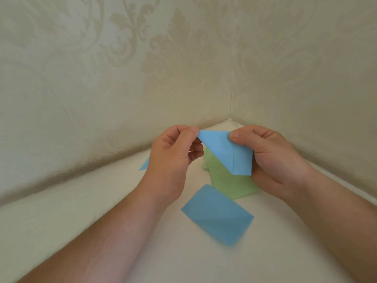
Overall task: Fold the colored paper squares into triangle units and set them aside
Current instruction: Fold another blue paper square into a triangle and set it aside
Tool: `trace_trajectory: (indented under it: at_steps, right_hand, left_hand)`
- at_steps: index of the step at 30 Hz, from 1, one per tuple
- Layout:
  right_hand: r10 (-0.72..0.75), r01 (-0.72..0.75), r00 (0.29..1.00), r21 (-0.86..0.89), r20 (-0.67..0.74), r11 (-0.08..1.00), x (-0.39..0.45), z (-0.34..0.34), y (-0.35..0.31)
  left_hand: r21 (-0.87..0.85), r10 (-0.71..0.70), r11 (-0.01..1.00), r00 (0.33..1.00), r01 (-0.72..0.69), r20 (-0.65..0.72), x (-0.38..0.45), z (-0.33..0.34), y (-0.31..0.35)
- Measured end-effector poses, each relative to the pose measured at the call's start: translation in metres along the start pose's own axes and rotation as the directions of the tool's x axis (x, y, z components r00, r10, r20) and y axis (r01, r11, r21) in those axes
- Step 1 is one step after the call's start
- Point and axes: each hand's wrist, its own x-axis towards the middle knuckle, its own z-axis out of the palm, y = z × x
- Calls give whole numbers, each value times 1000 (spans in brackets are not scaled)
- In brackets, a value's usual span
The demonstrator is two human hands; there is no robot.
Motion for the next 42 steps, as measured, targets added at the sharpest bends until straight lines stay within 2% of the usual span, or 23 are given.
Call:
trace_trajectory:
  at_steps: [5, 12, 18, 22, 25, 29, 33, 39, 42]
  right_hand:
    - [-20, 20, 1000, -8, 12, 1000, 1, -1, 0]
    - [-17, 17, 1000, 2, 6, 1000, 2, -2, 1]
    - [-24, 23, 1000, 11, 16, 1000, 2, -2, 1]
    - [-25, 25, 1000, 20, 15, 1000, 3, -3, 2]
    - [-22, 22, 1000, 9, 12, 1000, 3, -4, 3]
    - [-16, 16, 1000, 29, -5, 999, 4, -4, 3]
    - [3, -2, 999, 12, -32, 1000, 5, -4, 4]
    - [4, -4, 1000, 6, -21, 1000, 6, -6, 5]
    - [-90, 83, 994, -107, -65, 991, 7, -9, 2]
  left_hand:
    - [78, -35, 997, 987, 23, 155, -4, 0, -5]
    - [120, 17, 992, 992, -32, 124, -4, 1, -11]
    - [119, -64, 992, 957, 31, 282, -11, 5, -12]
    - [194, -56, 981, 960, 2, 276, -11, 4, -14]
    - [166, -41, 986, 961, -5, 275, -9, 3, -12]
    - [182, -115, 982, 938, 57, 326, -11, 3, -14]
    - [252, -94, 968, 943, 12, 318, -10, 2, -15]
    - [276, -165, 959, 918, 65, 359, -11, -2, -9]
    - [285, -112, 958, 963, 39, 246, -10, 0, -8]
